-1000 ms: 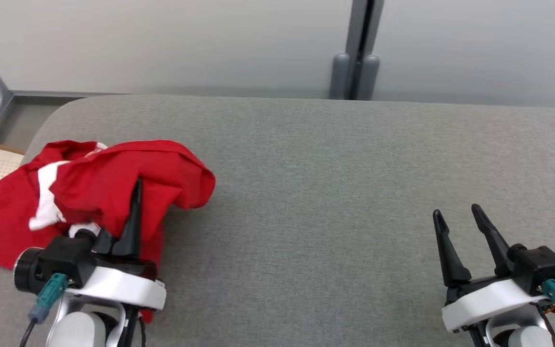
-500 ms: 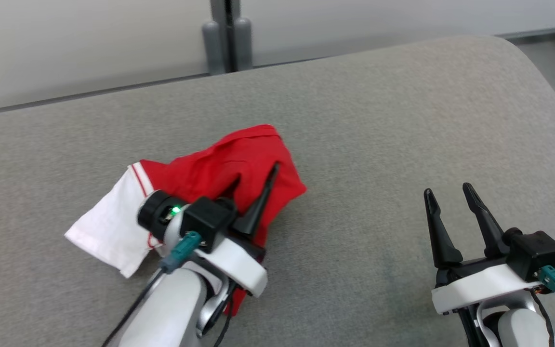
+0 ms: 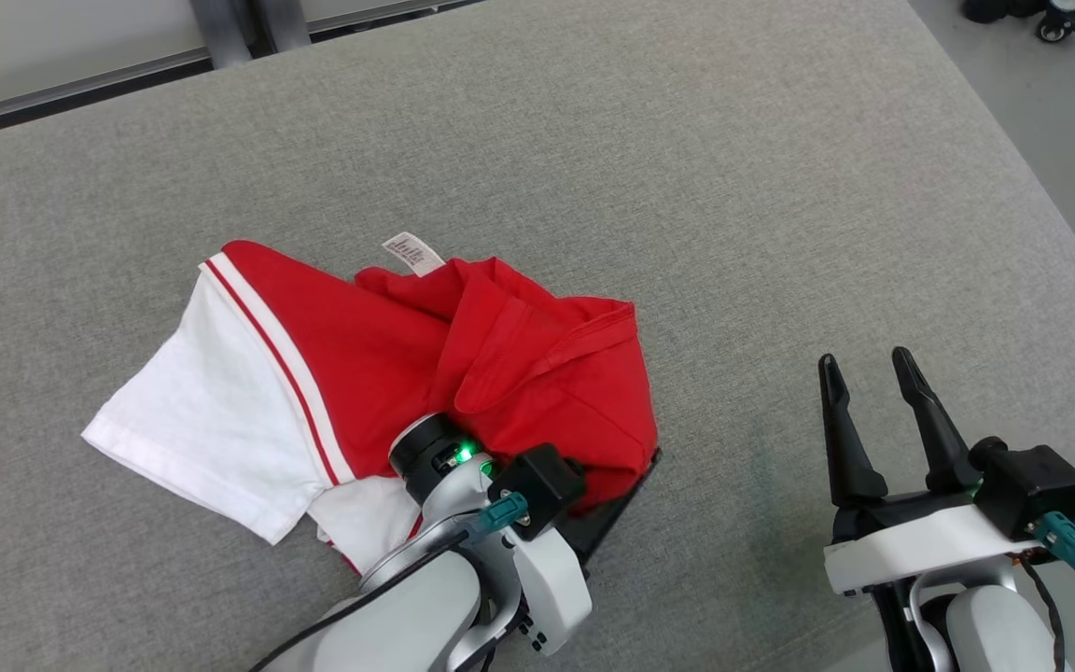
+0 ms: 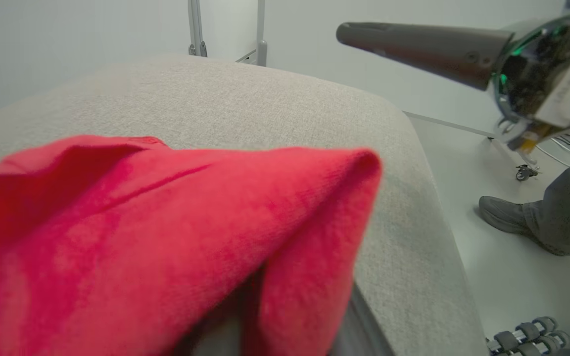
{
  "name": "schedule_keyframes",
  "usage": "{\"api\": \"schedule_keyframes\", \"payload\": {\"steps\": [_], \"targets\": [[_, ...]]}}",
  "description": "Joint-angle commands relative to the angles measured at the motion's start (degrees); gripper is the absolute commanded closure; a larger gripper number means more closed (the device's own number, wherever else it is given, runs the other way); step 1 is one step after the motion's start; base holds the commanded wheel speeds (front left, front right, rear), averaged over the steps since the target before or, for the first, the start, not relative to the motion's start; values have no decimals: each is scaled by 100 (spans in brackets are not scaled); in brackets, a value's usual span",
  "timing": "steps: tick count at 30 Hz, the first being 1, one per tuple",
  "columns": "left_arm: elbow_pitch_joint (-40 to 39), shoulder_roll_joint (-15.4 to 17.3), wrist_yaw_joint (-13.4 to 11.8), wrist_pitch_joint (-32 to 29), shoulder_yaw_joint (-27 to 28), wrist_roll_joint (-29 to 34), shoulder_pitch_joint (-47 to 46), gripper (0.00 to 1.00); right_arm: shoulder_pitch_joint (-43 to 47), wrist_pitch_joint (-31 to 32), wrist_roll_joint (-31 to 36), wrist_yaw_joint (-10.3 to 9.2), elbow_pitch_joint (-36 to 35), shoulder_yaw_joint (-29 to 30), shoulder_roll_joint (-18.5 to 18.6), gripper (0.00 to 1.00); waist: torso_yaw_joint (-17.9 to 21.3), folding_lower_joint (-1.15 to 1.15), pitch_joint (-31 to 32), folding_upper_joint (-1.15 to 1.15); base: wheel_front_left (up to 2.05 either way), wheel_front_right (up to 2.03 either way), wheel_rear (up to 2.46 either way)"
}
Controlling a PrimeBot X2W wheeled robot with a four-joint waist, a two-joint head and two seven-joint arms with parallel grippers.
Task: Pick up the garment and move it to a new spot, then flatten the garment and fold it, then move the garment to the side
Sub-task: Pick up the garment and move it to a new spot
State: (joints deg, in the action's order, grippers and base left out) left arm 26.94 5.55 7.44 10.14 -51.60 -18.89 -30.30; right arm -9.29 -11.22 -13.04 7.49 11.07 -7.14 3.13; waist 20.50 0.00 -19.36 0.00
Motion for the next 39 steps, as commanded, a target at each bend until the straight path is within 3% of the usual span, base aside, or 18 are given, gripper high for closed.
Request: {"api": "schedule_keyframes", "payload": {"steps": [1,7,16,25,31,39], "targets": [[69,59,6,64,-15,-123,-85,0,-58,-58,10,0,27,8,-2,0,-137,0,71,0,0,0,0],[42,152,-49,351,198,-606,127,0,-67,6,122,0,53,98,43,0,-697,0,386,0,0,0,0],[-524,451,-796,506,1232,-1034,913,0,150,248,119,-1,-83,197,201,0,-1583,0,987,0,0,0,0],[-1309,786,-1404,499,2752,-991,1653,0,424,517,147,-1,-321,237,331,0,-2190,0,1334,0,0,0,0],[-1388,990,-1414,500,3530,-881,2112,0,623,663,159,0,-431,243,377,0,-2380,0,1534,0,0,0,0],[-1482,1100,-1050,500,3814,-808,2641,0,929,827,145,0,-551,232,454,0,-2374,0,1862,0,0,0,0]]}}
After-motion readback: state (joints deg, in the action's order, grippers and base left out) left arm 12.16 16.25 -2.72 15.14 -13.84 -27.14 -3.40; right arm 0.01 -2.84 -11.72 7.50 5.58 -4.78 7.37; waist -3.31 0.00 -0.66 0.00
